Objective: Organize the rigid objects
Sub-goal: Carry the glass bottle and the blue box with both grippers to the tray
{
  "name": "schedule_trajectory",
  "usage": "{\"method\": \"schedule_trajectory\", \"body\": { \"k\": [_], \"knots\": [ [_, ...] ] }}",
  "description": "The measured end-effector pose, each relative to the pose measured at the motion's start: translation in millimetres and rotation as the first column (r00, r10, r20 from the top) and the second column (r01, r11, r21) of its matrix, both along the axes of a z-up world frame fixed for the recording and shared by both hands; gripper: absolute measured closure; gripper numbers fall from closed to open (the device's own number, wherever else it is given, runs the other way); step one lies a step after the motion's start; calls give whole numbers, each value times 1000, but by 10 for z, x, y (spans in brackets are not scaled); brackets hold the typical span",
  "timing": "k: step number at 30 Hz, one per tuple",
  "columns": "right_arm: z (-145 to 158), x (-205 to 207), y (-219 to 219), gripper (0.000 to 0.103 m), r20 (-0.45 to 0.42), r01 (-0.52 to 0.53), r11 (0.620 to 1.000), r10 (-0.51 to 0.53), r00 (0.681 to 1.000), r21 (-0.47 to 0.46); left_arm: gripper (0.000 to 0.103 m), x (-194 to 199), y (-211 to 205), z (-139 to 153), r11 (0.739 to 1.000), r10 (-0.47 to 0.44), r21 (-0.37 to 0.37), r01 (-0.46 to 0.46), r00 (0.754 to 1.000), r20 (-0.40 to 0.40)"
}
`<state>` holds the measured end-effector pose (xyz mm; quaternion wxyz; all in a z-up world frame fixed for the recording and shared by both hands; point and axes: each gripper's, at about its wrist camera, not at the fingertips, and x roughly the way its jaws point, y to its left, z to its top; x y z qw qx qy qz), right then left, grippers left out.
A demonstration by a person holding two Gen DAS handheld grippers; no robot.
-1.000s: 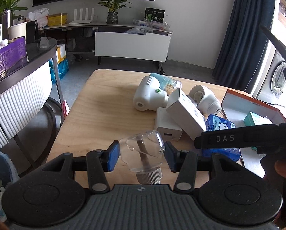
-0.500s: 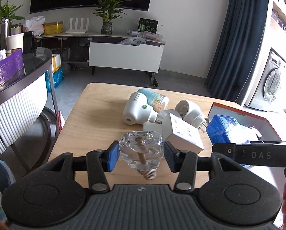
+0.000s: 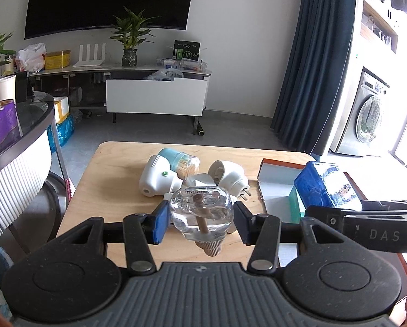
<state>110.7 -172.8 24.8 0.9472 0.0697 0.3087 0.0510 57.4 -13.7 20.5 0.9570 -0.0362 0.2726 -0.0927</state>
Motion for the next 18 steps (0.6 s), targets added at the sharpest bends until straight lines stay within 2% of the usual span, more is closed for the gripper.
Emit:
{"method": "schedule_trajectory", "body": {
  "k": [18],
  "knots": [
    [144,-346,-334,29,48,62,998,-63,997,25,53,-89,-275,99,997,-80,13,79,996,28]
  ]
}}
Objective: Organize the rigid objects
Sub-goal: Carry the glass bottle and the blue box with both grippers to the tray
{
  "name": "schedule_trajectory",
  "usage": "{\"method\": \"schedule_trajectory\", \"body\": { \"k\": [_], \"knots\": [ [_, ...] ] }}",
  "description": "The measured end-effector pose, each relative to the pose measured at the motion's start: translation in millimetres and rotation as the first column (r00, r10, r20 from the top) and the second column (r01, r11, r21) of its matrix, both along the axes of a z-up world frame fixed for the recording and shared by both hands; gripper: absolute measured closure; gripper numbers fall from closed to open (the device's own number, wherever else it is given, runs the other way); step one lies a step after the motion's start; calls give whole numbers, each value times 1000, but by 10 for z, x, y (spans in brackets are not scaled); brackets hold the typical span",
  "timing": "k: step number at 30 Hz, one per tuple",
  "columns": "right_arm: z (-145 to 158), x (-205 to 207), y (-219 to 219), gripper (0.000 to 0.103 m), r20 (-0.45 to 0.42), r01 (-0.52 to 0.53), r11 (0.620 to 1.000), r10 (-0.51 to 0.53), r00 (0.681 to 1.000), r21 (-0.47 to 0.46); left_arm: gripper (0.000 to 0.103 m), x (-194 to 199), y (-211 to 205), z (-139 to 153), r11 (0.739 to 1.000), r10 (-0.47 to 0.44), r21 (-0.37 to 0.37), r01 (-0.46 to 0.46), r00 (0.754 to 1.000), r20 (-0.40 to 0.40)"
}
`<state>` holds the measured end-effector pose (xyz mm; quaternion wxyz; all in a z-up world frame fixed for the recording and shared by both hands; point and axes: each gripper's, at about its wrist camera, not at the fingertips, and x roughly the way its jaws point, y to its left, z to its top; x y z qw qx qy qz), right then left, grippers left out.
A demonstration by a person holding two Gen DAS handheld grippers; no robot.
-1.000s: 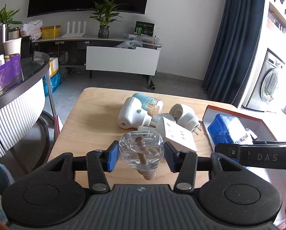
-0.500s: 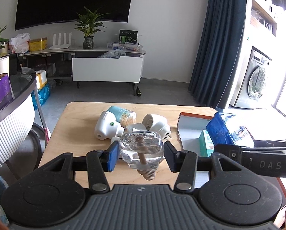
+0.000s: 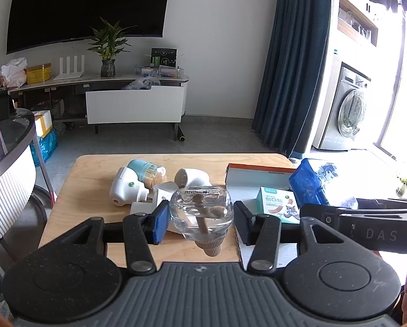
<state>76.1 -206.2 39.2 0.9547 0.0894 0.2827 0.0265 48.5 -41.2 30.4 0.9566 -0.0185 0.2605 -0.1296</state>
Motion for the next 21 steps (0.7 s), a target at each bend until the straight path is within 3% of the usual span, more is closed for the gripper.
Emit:
{"method": "schedule_trajectory", "body": {
  "k": [21],
  "knots": [
    [49,-200,-324,29,20,92,996,-93,996,12,53,41,-385,47,996,-91,-20,90,996,-3]
  ]
}}
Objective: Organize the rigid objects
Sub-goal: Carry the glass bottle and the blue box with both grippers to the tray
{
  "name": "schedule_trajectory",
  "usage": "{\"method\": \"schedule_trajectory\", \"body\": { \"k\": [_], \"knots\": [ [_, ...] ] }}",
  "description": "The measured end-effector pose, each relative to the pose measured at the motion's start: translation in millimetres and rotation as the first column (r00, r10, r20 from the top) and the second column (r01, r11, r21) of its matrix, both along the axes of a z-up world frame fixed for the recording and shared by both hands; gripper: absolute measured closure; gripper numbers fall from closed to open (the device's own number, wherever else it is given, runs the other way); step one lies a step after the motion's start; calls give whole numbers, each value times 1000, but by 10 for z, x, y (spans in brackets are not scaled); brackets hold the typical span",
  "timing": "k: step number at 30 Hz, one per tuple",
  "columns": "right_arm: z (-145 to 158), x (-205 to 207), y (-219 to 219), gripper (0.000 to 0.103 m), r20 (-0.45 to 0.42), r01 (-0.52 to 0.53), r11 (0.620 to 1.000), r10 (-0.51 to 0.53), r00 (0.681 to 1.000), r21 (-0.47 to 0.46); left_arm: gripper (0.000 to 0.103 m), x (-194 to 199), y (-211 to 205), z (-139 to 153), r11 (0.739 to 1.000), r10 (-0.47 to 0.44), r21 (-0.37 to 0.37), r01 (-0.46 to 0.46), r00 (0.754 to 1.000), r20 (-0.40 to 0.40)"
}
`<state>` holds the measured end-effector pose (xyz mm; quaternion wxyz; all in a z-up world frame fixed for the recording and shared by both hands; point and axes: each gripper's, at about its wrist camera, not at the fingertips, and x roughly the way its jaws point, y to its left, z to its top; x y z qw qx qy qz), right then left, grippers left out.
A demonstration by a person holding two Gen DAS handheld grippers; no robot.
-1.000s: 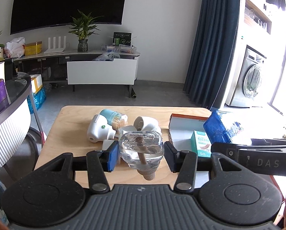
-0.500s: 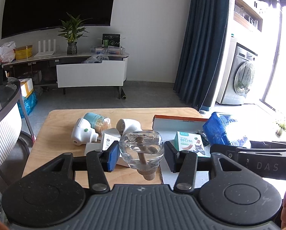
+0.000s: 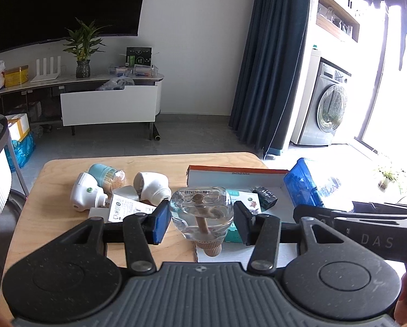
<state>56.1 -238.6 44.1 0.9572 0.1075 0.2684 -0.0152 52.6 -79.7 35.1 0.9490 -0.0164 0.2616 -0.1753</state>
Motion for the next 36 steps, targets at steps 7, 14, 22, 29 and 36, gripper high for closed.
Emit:
{"method": "schedule_trajectory", "body": {
  "k": [7,14,22,29,36],
  "knots": [
    [-18,-59,-112,29,2,34,999,-34,999,0,53,17,-134,-13,999,-34,-3,34,999,-2],
    [-35,-100,-233,29,0,72,997,-72,997,-2,53,30,-263,-60,998,-65,-7,65,998,-16],
    [-86,-157,-387,29,-9,115,993,-115,993,4,53,29,-401,-102,995,-99,-2,99,995,-27],
    [-154,-198,-477,29,-24,133,991,-133,991,8,53,31,-489,-132,993,-121,6,121,992,-36],
    [-180,-206,-541,29,-32,153,988,-152,988,12,53,21,-581,-164,990,-137,14,138,990,-44]
  ]
}}
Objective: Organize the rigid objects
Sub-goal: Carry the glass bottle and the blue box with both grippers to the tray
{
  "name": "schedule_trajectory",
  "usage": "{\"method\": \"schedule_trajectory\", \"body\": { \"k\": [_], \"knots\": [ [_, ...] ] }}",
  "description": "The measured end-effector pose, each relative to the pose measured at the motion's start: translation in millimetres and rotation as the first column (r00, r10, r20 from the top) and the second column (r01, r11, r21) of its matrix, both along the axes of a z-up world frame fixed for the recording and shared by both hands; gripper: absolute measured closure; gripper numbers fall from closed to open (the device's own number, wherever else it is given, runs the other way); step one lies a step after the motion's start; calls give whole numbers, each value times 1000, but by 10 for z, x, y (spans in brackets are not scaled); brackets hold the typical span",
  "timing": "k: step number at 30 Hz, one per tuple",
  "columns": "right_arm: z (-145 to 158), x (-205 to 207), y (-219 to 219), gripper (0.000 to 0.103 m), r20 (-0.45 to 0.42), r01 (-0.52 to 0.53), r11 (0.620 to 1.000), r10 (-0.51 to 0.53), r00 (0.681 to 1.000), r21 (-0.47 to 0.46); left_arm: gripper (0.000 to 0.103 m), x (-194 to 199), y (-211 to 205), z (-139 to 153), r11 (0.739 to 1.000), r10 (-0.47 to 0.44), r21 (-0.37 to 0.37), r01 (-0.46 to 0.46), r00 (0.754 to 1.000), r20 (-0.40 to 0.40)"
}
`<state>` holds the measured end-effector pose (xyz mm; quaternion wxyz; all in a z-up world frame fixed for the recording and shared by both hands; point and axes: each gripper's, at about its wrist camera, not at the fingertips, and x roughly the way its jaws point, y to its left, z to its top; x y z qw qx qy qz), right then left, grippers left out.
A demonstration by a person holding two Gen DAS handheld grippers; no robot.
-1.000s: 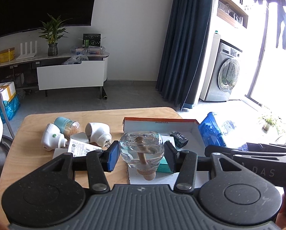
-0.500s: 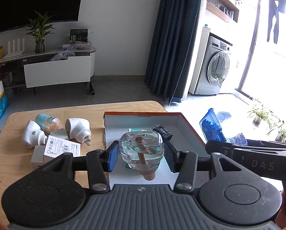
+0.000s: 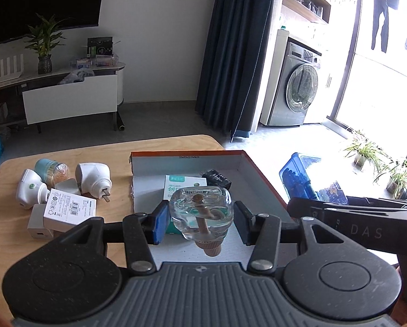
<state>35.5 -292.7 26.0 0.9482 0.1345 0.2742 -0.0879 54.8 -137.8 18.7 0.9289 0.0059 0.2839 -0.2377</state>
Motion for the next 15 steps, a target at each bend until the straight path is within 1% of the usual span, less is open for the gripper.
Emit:
{"method": "schedule_trajectory", "body": {
  "k": [15],
  "knots": [
    [-93,81,-33,29,-22,8,1000,-7,1000,21,53,-10,-110,-54,1000,-18,21,18,1000,-18]
  ]
}}
